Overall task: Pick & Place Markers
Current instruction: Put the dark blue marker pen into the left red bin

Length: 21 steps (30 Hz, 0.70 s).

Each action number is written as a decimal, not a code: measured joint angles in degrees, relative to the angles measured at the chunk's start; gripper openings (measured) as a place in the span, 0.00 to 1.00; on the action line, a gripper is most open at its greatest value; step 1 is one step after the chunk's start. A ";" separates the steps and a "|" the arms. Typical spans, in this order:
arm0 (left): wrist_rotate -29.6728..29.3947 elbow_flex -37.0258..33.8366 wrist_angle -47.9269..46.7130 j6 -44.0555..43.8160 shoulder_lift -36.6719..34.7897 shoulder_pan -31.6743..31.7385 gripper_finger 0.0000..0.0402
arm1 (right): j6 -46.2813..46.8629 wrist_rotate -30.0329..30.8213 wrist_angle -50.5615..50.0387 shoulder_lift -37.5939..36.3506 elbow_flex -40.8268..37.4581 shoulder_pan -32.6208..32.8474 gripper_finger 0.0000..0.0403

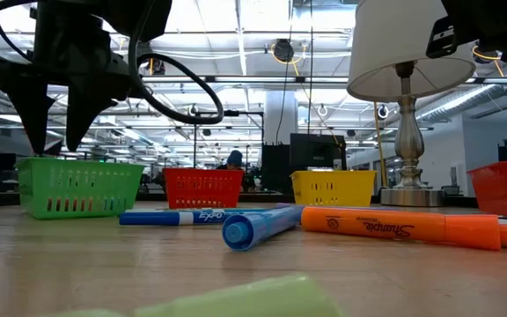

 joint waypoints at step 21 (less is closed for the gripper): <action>-4.53 24.33 27.92 -32.90 -0.15 0.28 0.03 | 0.43 0.10 -0.02 0.00 0.00 0.00 0.00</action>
